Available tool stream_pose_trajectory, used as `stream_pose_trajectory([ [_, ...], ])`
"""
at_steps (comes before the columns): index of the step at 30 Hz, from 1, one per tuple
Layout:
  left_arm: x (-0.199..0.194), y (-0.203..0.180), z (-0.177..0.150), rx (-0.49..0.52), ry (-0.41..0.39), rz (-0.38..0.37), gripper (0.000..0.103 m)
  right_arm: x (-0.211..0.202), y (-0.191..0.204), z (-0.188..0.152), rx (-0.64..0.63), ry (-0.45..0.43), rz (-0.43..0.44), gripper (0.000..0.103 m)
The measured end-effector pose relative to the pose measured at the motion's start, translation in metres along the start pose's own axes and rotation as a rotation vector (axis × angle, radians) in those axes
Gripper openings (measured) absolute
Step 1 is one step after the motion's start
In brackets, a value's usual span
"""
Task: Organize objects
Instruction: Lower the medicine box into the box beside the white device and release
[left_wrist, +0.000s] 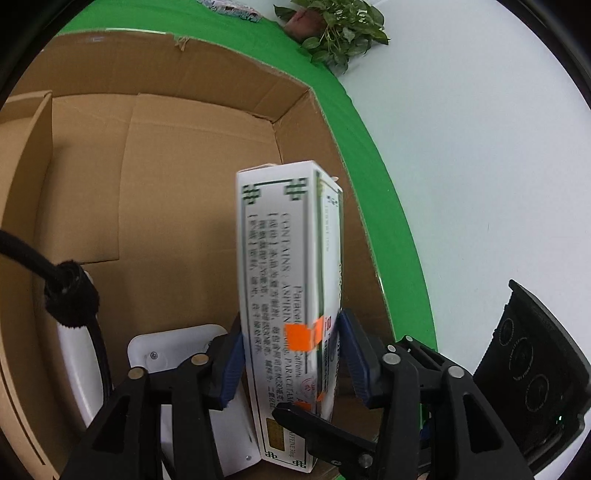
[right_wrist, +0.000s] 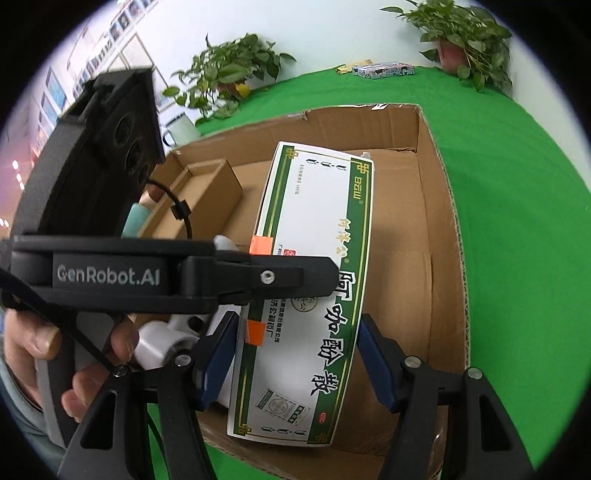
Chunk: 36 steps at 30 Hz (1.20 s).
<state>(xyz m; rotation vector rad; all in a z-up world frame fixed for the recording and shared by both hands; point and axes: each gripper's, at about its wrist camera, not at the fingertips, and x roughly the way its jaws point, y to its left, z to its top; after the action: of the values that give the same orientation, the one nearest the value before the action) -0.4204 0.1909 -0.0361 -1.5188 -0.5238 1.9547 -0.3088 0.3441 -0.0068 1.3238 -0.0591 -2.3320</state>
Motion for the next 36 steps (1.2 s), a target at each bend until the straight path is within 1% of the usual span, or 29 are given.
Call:
stream_pose_trajectory([
  [3, 0.001, 0.001, 0.0, 0.01, 0.007, 0.029, 0.051, 0.002, 0.004, -0.001, -0.021, 0.021, -0.027, 0.063],
  [5, -0.002, 0.001, 0.0, 0.015, -0.004, 0.064, 0.051, 0.003, 0.008, -0.002, -0.03, 0.032, -0.058, 0.063],
  [9, -0.022, 0.003, 0.006, 0.034, -0.068, 0.145, 0.051, 0.009, 0.009, 0.001, -0.024, 0.057, -0.116, 0.063],
  [12, -0.041, 0.003, 0.003, 0.045, -0.117, 0.173, 0.051, 0.015, 0.01, 0.005, -0.021, 0.085, -0.16, 0.063],
  [14, -0.058, 0.003, -0.006, 0.061, -0.156, 0.196, 0.051, 0.021, 0.008, 0.008, -0.02, 0.106, -0.19, 0.063],
  [16, -0.067, 0.003, -0.009, 0.064, -0.183, 0.208, 0.051, 0.028, 0.009, 0.009, -0.011, 0.139, -0.206, 0.064],
  [17, -0.082, 0.012, -0.016, 0.064, -0.197, 0.208, 0.051, 0.03, 0.009, 0.008, 0.001, 0.158, -0.205, 0.065],
  [19, -0.094, 0.016, -0.024, 0.064, -0.221, 0.215, 0.055, 0.034, 0.009, 0.007, 0.014, 0.172, -0.201, 0.066],
  [21, -0.112, 0.023, -0.038, 0.071, -0.245, 0.229, 0.055, 0.035, 0.011, 0.005, 0.022, 0.173, -0.17, 0.078],
  [22, -0.12, 0.027, -0.042, 0.073, -0.252, 0.236, 0.055, 0.034, 0.012, 0.004, 0.022, 0.173, -0.163, 0.08],
  [24, -0.13, 0.029, -0.057, 0.083, -0.272, 0.261, 0.055, 0.033, 0.017, 0.002, 0.002, 0.167, -0.178, 0.081],
  [25, -0.148, 0.029, -0.081, 0.091, -0.285, 0.28, 0.055, 0.033, 0.019, 0.001, -0.009, 0.164, -0.184, 0.081],
  [26, -0.156, 0.032, -0.091, 0.102, -0.302, 0.307, 0.056, 0.031, 0.02, 0.0, -0.015, 0.158, -0.188, 0.081],
  [28, -0.17, 0.035, -0.108, 0.127, -0.348, 0.366, 0.06, 0.024, 0.022, -0.002, -0.015, 0.138, -0.201, 0.081],
  [30, -0.18, 0.037, -0.127, 0.162, -0.409, 0.446, 0.063, 0.006, 0.031, -0.007, -0.03, 0.058, -0.26, 0.082],
  [31, -0.183, 0.038, -0.134, 0.174, -0.439, 0.49, 0.069, -0.007, 0.039, -0.014, -0.048, -0.014, -0.28, 0.084],
  [32, -0.196, 0.041, -0.154, 0.178, -0.48, 0.56, 0.075, -0.017, 0.046, -0.02, -0.054, -0.069, -0.279, 0.087],
  [33, -0.199, 0.045, -0.165, 0.175, -0.513, 0.607, 0.087, -0.025, 0.053, -0.028, -0.06, -0.126, -0.274, 0.091],
  [34, -0.201, 0.047, -0.176, 0.174, -0.551, 0.647, 0.096, -0.031, 0.062, -0.038, -0.071, -0.184, -0.269, 0.095],
  [35, -0.2, 0.05, -0.188, 0.174, -0.597, 0.689, 0.099, -0.035, 0.072, -0.05, -0.087, -0.238, -0.268, 0.102],
  [36, -0.199, 0.053, -0.199, 0.175, -0.628, 0.731, 0.102, -0.036, 0.079, -0.06, -0.1, -0.283, -0.274, 0.102],
])
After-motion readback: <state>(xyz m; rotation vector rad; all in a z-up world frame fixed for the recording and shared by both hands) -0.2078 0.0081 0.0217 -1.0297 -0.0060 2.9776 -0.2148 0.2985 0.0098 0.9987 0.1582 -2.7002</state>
